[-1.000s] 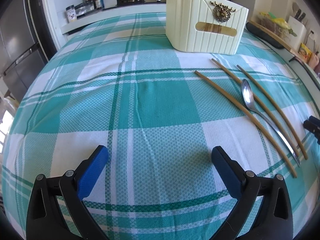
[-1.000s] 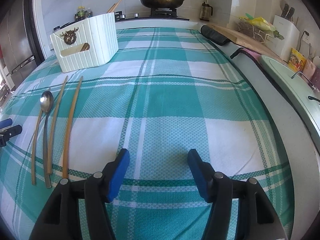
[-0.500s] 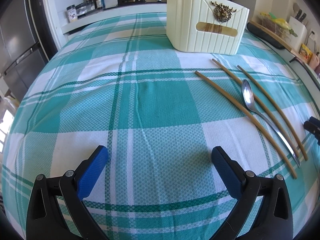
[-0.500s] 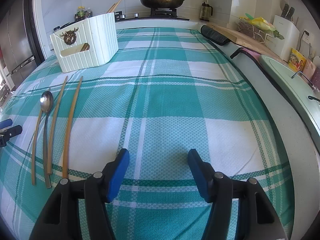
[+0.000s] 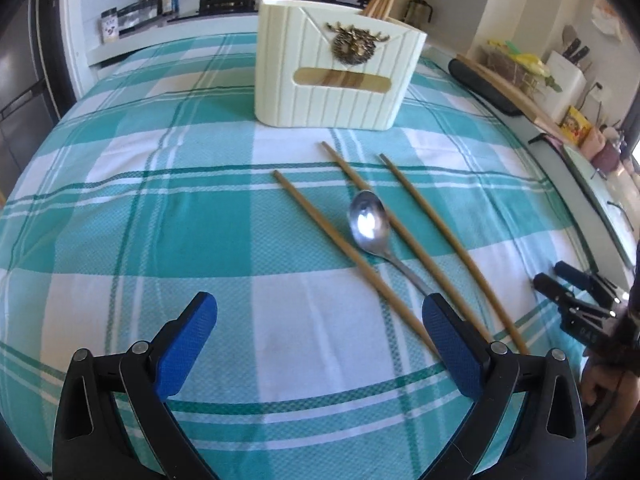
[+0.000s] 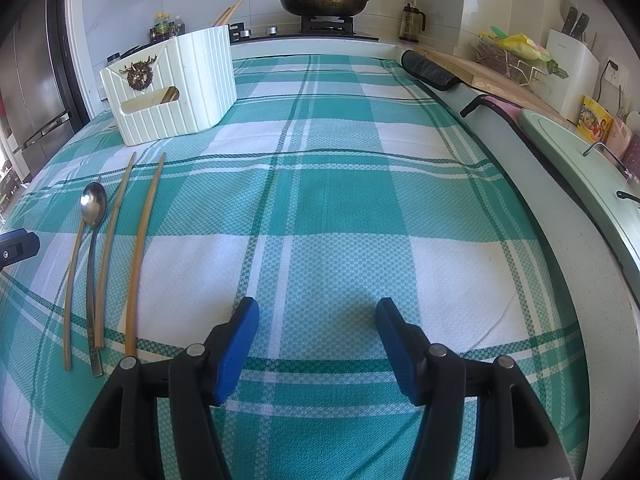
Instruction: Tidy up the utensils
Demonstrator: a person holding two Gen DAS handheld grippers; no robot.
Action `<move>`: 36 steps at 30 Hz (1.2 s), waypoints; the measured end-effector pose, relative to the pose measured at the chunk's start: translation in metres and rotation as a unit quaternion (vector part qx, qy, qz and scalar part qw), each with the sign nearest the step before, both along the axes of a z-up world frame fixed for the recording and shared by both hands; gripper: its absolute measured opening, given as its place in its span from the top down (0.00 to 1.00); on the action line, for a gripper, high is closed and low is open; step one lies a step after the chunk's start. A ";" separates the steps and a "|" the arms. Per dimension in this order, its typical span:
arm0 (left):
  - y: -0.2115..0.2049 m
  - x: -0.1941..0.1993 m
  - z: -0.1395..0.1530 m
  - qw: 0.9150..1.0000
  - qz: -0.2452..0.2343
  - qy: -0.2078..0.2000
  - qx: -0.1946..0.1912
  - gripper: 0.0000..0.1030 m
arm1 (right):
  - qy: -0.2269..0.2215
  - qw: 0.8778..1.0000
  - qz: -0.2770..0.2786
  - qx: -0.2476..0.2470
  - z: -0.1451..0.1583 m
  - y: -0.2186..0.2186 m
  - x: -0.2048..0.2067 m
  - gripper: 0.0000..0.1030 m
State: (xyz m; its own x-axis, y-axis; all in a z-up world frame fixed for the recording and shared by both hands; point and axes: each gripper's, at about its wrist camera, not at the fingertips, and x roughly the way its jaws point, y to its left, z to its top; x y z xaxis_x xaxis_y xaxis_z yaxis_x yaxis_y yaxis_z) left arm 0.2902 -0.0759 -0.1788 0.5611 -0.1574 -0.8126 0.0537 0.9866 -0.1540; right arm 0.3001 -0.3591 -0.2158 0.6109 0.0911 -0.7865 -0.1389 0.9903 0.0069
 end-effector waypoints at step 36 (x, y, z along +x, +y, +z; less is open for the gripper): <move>0.069 -0.011 -0.015 0.998 0.020 0.020 0.056 0.93 | -0.017 0.992 0.117 0.048 0.029 0.059 -0.005 0.40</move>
State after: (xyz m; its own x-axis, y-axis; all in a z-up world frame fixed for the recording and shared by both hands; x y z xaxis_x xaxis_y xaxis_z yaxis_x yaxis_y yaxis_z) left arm 0.2791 -0.0074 -0.1935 0.5323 -0.0430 -0.8455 0.0097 0.9990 -0.0447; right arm 0.2950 -0.3005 -0.1868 0.5899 0.3080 -0.7465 -0.3670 0.9257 0.0918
